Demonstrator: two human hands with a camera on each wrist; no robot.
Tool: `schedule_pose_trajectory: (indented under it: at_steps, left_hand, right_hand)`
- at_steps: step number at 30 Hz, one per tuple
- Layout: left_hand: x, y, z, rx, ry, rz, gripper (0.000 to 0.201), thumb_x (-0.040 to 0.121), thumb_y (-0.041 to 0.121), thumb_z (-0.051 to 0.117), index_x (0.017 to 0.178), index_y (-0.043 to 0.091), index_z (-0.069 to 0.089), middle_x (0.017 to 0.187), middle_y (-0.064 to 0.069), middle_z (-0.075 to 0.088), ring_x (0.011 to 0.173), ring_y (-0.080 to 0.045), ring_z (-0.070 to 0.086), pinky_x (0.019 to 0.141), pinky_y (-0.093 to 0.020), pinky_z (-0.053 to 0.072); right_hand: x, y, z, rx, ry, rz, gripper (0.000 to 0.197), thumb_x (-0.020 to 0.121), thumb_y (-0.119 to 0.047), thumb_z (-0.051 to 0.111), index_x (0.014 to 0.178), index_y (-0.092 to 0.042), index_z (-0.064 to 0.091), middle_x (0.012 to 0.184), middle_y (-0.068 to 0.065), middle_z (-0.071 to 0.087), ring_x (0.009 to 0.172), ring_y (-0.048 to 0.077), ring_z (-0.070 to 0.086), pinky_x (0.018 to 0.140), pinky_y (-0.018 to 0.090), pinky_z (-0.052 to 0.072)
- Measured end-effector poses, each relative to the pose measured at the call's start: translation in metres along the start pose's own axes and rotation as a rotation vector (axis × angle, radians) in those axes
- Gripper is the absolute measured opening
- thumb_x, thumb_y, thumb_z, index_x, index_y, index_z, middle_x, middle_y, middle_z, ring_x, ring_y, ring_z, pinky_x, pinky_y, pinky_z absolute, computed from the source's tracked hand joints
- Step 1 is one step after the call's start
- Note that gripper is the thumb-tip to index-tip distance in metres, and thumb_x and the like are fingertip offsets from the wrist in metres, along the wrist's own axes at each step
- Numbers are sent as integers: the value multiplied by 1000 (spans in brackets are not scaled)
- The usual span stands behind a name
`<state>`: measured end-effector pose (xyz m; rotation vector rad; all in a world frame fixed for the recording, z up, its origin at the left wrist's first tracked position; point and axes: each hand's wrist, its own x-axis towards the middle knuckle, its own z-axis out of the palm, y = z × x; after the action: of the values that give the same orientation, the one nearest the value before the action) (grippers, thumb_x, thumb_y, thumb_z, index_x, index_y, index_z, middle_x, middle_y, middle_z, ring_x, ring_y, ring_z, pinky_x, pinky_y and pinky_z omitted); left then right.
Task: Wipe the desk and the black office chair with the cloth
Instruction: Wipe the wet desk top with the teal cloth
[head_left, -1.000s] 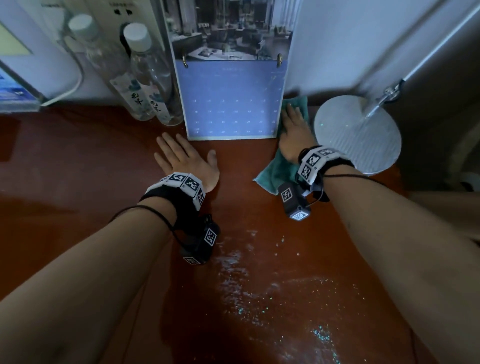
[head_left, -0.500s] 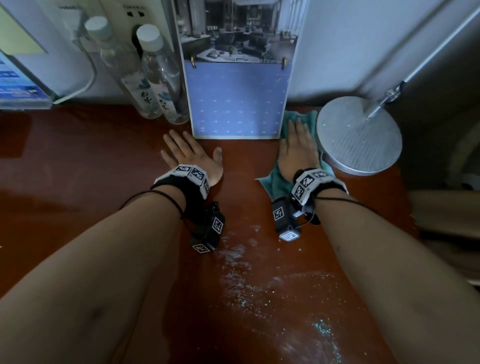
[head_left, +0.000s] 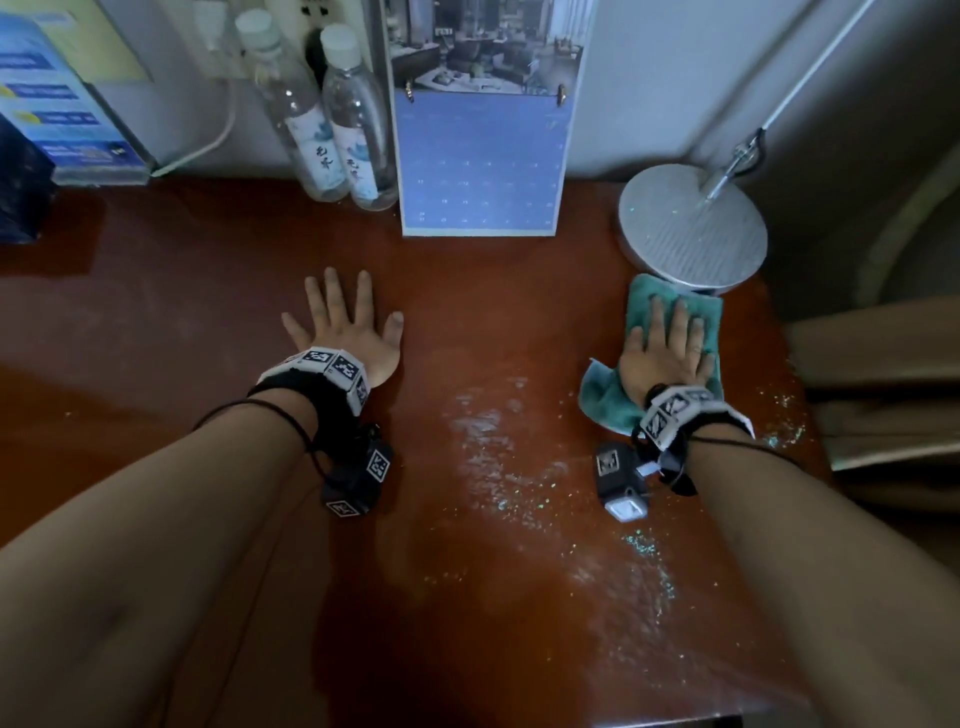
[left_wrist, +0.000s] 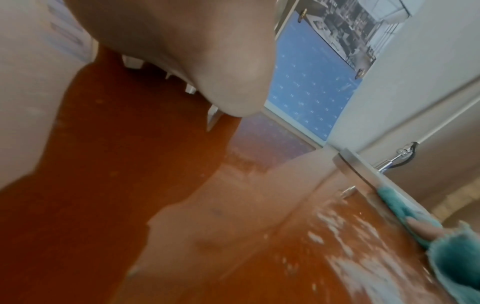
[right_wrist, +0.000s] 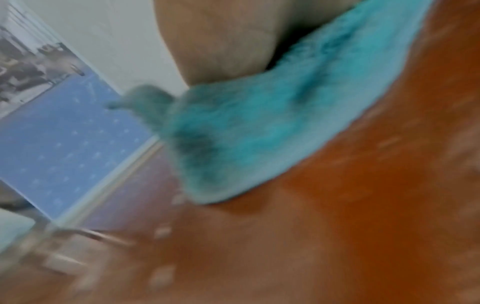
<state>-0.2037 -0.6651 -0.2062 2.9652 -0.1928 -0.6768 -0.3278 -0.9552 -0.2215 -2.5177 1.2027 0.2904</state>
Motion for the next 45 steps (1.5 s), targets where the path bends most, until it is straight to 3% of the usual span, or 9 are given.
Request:
schedule_pose_trajectory:
  at_steps: [11, 14, 19, 22, 30, 33, 37, 40, 45]
  left_hand:
    - [-26, -60, 2, 145, 3, 318, 55, 102, 37, 19, 154, 32, 0, 161, 3, -10, 148, -20, -8, 119, -45, 5]
    - [-39, -72, 8, 147, -60, 322, 55, 102, 42, 14, 153, 34, -6, 160, 6, -18, 147, -18, -15, 119, -45, -1]
    - [-70, -98, 31, 171, -72, 370, 57, 99, 52, 3, 149, 34, -19, 155, 6, -30, 143, -17, -27, 117, -46, -12]
    - [-81, -107, 36, 153, -65, 382, 58, 98, 53, 3, 149, 34, -18, 155, 6, -31, 142, -17, -29, 117, -47, -14]
    - [-90, -117, 34, 87, -24, 398, 56, 102, 38, 24, 153, 36, 2, 161, 7, -12, 147, -16, -12, 119, -47, -3]
    - [-98, -126, 34, 130, -71, 404, 56, 102, 43, 21, 153, 36, -3, 160, 7, -16, 147, -14, -15, 119, -44, -3]
    - [-112, -127, 44, 134, -108, 395, 57, 101, 48, 13, 151, 35, -12, 157, 6, -26, 144, -15, -24, 118, -46, -9]
    - [-124, -127, 52, 126, -91, 389, 57, 100, 49, 10, 150, 35, -14, 156, 5, -28, 143, -17, -27, 116, -48, -13]
    - [-137, -129, 59, 87, -41, 387, 57, 101, 48, 14, 152, 35, -7, 159, 7, -20, 145, -16, -22, 116, -47, -12]
  right_hand:
    - [-178, -134, 90, -156, -190, -748, 54, 102, -42, 18, 153, -37, 0, 160, -12, -11, 146, 13, -17, 115, 45, -13]
    - [-174, -106, 85, -149, -170, -693, 53, 101, -48, 19, 150, -44, 0, 159, -16, -10, 146, 10, -14, 117, 44, -9]
    - [-143, -7, 52, -116, -13, -110, 57, 98, -55, 18, 151, -43, -3, 161, -9, -10, 148, 15, -10, 118, 50, -1]
    - [-168, -13, 59, -50, -1, 47, 58, 99, -52, 18, 151, -42, -5, 160, -9, -14, 147, 16, -14, 118, 49, -5]
    - [-281, -119, 125, -151, -108, -626, 53, 102, -44, 19, 151, -41, 1, 160, -14, -9, 147, 12, -13, 118, 44, -9]
    - [-250, -75, 107, -151, -86, -547, 52, 102, -45, 20, 150, -45, 3, 161, -13, -6, 148, 13, -8, 118, 47, -4]
    - [-225, 14, 76, -62, -5, -107, 53, 101, -48, 16, 150, -46, -3, 161, -12, -9, 147, 13, -10, 119, 47, -4]
    - [-243, 3, 84, -33, 23, 22, 55, 99, -49, 12, 150, -44, -8, 160, -10, -14, 147, 15, -13, 119, 47, -7]
    - [-316, -79, 134, -123, 9, -458, 54, 100, -47, 15, 151, -41, 1, 161, -11, -7, 147, 14, -12, 119, 47, -6]
